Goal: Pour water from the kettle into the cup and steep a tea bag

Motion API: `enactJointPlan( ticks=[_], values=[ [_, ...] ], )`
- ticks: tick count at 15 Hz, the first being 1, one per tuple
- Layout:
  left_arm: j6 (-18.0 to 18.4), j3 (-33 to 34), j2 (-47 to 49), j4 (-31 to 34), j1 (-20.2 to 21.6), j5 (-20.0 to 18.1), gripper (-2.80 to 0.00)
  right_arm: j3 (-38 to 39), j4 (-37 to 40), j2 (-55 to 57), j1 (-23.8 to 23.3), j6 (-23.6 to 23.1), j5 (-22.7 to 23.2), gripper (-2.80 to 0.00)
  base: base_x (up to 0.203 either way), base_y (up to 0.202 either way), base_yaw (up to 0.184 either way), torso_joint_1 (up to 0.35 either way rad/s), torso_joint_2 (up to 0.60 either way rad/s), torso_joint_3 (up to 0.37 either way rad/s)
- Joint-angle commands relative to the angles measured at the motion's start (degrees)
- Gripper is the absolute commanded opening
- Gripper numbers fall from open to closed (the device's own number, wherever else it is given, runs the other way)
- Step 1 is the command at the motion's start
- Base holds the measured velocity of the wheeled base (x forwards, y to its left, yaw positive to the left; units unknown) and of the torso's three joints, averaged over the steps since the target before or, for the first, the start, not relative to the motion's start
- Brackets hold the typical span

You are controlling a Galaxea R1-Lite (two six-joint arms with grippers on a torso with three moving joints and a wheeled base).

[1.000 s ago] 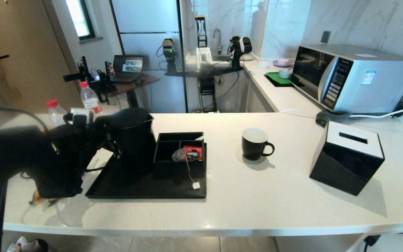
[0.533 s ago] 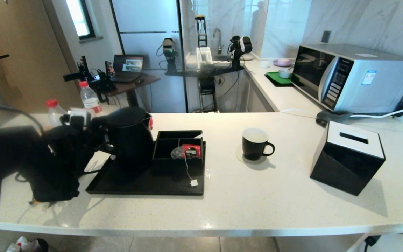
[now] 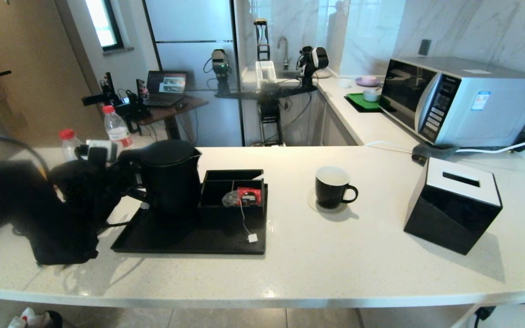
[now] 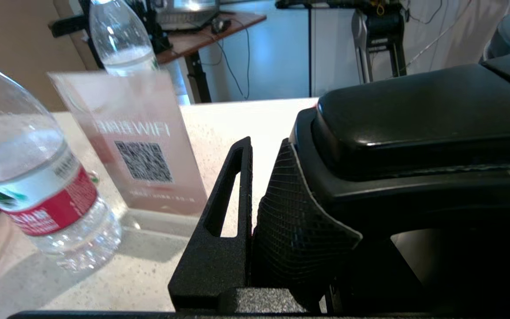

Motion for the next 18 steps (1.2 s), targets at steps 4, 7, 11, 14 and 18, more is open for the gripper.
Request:
enactJointPlan(
  ticks=[4,7,11,14,18],
  values=[
    [-0.3,3.4,-6.0,-3.0,0.3,0.0,-2.8,0.0,0.0,0.1,0.0,0.0,0.1,-2.8,0.0,0.0,0.0,0.0,0.0,0.0],
    [-0.4,5.1,-9.5,-3.0,0.6,0.0,-2.8,0.0,0.0,0.1,0.0,0.0,0.0,-2.8,0.0,0.0,0.0,0.0,0.0,0.0],
    [-0.6,7.7,-15.3,-3.0,0.3,0.0,-2.8,0.0,0.0,0.1,0.0,0.0,0.0,-2.8,0.0,0.0,0.0,0.0,0.0,0.0],
    [-0.8,8.3,-19.3,-3.0,-0.5,0.0,-2.8,0.0,0.0,0.1,0.0,-0.1,0.0,-2.8,0.0,0.0,0.0,0.0,0.0,0.0],
    [-1.4,8.0,-24.6,1.9,-2.7,-0.5,-2.8,0.0,0.0,0.1,0.0,0.0,0.0,-2.8,0.0,0.0,0.0,0.0,0.0,0.0]
  ],
)
